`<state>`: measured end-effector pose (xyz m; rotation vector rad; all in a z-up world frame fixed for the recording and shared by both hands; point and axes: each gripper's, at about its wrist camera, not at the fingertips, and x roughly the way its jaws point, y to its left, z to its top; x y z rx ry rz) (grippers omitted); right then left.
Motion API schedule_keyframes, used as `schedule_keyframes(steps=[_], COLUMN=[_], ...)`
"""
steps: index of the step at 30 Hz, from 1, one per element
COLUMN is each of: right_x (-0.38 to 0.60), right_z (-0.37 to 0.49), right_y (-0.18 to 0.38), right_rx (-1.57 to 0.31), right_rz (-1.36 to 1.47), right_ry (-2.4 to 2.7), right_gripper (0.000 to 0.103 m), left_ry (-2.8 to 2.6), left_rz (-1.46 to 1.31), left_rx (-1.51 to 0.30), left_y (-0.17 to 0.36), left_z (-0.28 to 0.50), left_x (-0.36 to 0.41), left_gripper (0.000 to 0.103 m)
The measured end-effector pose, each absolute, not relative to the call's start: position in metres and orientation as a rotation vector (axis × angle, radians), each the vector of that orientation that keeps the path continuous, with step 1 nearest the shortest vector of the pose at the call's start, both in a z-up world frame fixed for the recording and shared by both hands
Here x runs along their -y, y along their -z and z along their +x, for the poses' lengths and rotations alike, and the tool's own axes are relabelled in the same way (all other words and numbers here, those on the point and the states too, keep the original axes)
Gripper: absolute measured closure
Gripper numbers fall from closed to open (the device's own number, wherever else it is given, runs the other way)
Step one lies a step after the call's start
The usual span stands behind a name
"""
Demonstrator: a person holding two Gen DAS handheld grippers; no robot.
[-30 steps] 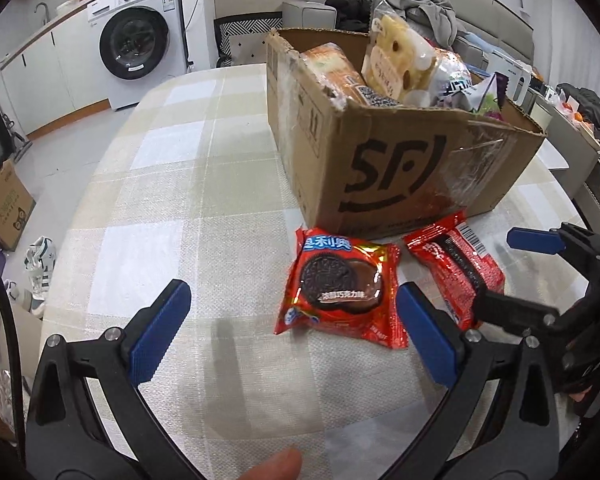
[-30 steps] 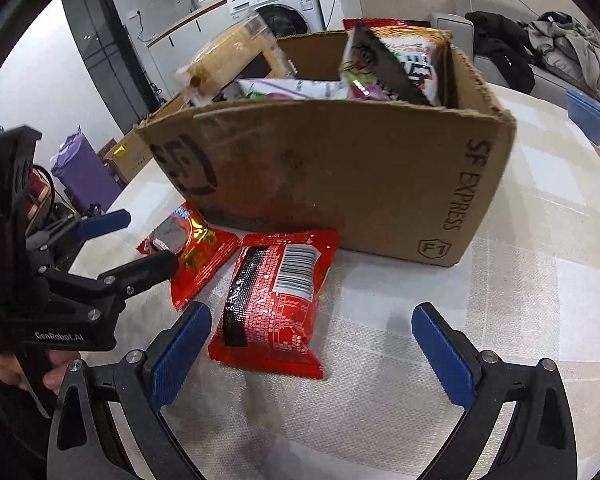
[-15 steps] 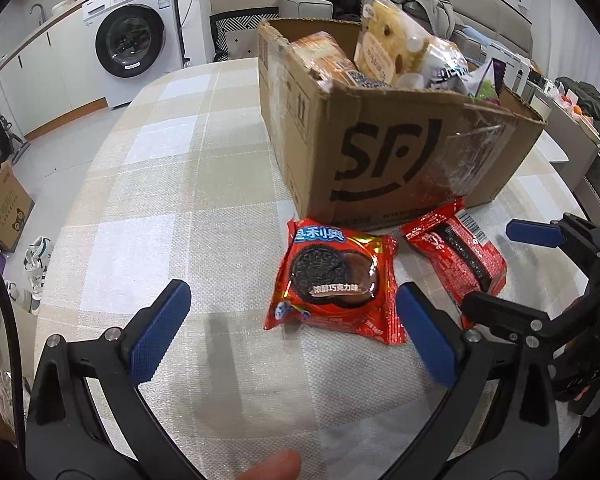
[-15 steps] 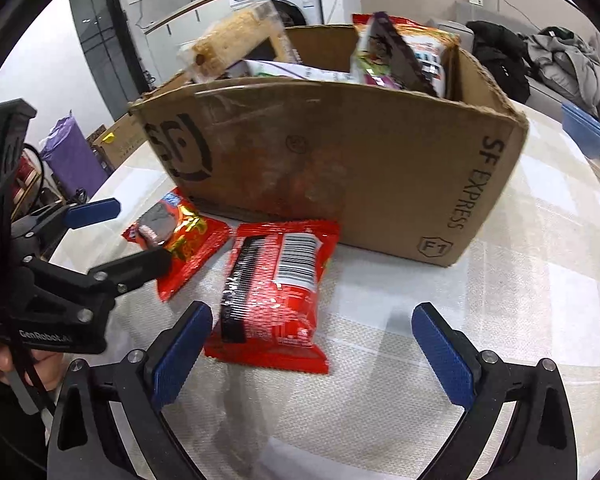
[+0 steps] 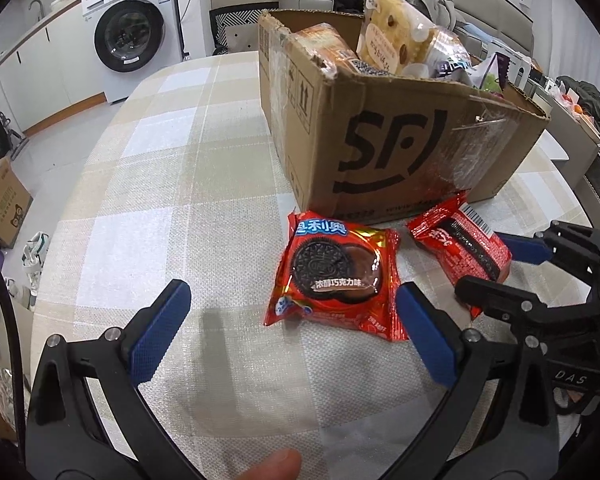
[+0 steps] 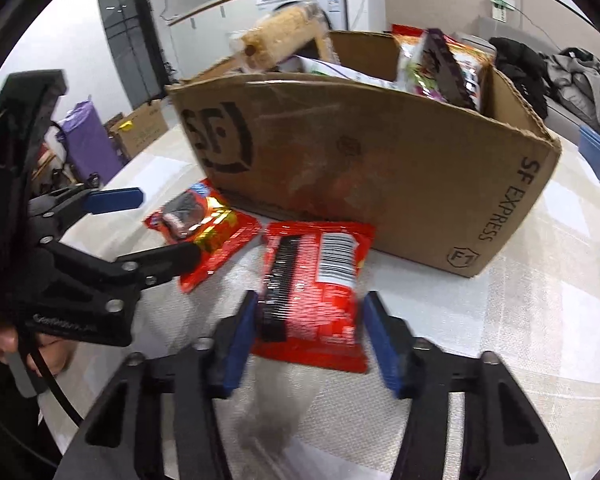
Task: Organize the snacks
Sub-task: 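Close the left gripper on the Oreo pack while the right gripper grasps the red barcode pack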
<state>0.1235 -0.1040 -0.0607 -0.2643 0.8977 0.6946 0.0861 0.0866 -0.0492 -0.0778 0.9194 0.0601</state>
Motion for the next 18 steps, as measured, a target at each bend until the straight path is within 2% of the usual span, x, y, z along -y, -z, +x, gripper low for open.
schedule_keyframes(steps=[3,13,16,18], right_x=[0.100,0.118,0.117,0.118], right_z=[0.118,0.112,0.115,0.116], right_y=[0.059,0.050,0.052,0.054], right_rx=[-0.879,-0.875,-0.891,-0.900], right_rz=[-0.274,-0.271,-0.290,-0.291], right_ry=[-0.690,-0.693,-0.679,-0.676], right_gripper=[0.059,0.059,0.059,0.059], left_ry=[-0.066,-0.039,-0.028,-0.006], left_rz=[-0.089,-0.070,-0.069,-0.068], left_rx=[-0.910,-0.931,-0.934,-0.936], left_y=[0.049,0.055,0.057,0.060], left_z=[0.086,0.091,0.093,0.093], left_x=[-0.089,-0.083,-0.081,-0.078], left_gripper=[0.001,0.002,0.012,0.025])
